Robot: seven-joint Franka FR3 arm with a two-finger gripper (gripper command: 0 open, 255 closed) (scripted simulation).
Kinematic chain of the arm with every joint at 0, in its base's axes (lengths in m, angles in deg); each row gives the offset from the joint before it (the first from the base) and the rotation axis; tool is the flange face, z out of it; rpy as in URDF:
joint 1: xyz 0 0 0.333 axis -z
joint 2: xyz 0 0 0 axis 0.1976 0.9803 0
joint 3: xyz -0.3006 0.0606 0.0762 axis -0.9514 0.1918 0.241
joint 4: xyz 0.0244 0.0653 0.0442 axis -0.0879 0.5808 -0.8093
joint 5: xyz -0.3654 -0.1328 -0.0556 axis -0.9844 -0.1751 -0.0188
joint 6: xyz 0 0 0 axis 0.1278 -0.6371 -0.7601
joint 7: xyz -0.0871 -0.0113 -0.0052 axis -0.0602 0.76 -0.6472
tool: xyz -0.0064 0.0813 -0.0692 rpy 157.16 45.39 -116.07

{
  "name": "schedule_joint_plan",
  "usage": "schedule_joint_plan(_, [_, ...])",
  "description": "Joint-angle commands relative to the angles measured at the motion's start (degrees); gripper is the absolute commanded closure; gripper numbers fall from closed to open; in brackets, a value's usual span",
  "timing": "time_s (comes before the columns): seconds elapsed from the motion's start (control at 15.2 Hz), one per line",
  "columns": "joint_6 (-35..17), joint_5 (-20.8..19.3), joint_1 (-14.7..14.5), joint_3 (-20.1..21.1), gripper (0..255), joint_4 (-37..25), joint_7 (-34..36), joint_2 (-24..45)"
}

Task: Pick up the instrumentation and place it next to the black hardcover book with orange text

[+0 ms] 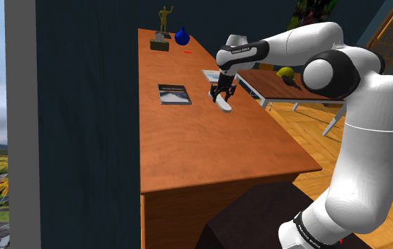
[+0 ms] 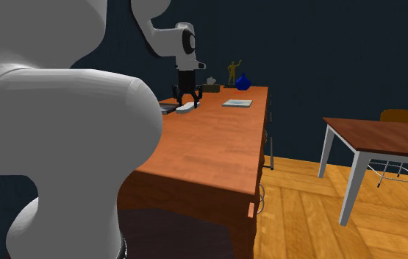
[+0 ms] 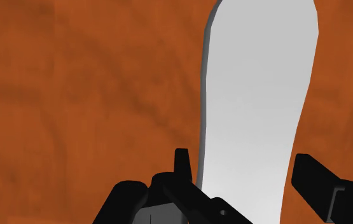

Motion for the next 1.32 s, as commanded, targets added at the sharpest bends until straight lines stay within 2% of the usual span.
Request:
schedule_joint_plan(0.0, [-1.4,0.1,0.0,0.1,255,0.8,-0.1,0.5])
schedule_joint_plan(0.33, [-4.3,0.5,0.1,0.2,255,2.4,-0.2,1.9])
schedule_joint_plan(0.79, [-4.3,0.5,0.1,0.2,255,2.4,-0.2,1.9])
schedule_joint_plan(0.86, [-4.3,0.5,0.1,0.2,0,2.4,-0.2,1.9])
schedule_joint_plan(1.19, [-4.3,0.5,0.1,0.2,0,2.4,-0.3,1.9])
schedule_joint_plan(1.25, [-2.7,0.3,0.0,0.1,0,1.6,-0.1,1.1])
